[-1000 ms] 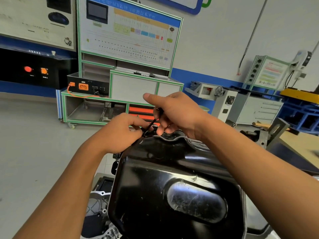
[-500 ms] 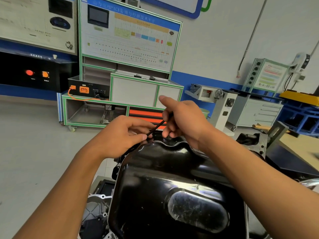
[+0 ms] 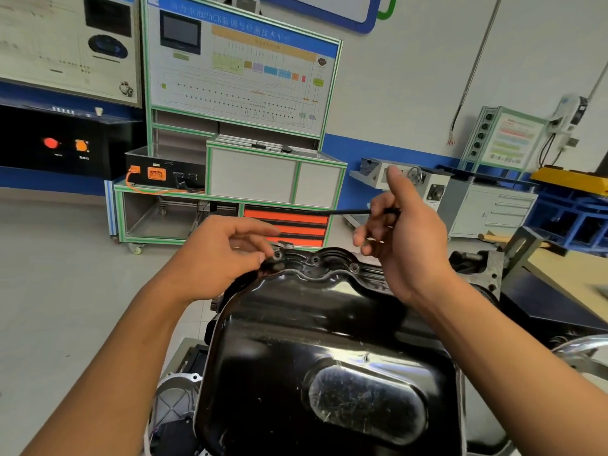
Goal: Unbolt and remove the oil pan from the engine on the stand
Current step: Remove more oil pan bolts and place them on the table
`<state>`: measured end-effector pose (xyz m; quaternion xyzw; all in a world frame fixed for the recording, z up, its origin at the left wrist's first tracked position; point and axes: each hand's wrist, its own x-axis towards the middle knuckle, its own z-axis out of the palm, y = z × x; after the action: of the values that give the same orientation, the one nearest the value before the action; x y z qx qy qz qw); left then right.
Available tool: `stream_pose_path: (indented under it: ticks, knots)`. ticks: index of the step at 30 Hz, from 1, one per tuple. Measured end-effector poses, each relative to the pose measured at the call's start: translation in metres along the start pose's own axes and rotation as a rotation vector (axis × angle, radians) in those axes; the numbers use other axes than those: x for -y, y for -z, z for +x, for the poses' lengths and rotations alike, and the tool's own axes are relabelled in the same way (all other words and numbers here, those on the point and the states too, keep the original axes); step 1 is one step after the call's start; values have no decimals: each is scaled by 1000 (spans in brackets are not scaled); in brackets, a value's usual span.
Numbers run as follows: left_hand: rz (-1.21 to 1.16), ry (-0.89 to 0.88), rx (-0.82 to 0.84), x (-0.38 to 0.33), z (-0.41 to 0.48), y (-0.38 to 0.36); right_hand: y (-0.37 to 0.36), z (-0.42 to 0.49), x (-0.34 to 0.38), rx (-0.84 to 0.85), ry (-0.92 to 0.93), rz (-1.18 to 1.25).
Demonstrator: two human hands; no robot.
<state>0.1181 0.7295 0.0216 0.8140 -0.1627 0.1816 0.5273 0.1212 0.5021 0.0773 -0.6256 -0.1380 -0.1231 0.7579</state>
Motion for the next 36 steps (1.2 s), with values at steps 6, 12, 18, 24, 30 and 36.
stream_pose_path:
  ticks: [6, 12, 18, 24, 30, 36]
  knots:
    - [-56, 51, -250, -7, -5, -2, 35, -15, 1, 7, 100, -9]
    - [-428, 90, -316, -51, -20, -22, 70, -37, 31, 86, 288, -266]
    - [-435, -28, 25, -138, -17, -99, 119, -71, 97, -59, 743, -791]
    - [-588, -34, 376, -218, -18, -198, 198, -127, 145, 82, 546, -1026]
    - [-685, 70, 653, -266, -23, -319, 306, -183, 153, -130, 257, -1165]
    - [-731, 154, 822, -287, -49, -457, 411, -238, 146, -365, 52, -1429]
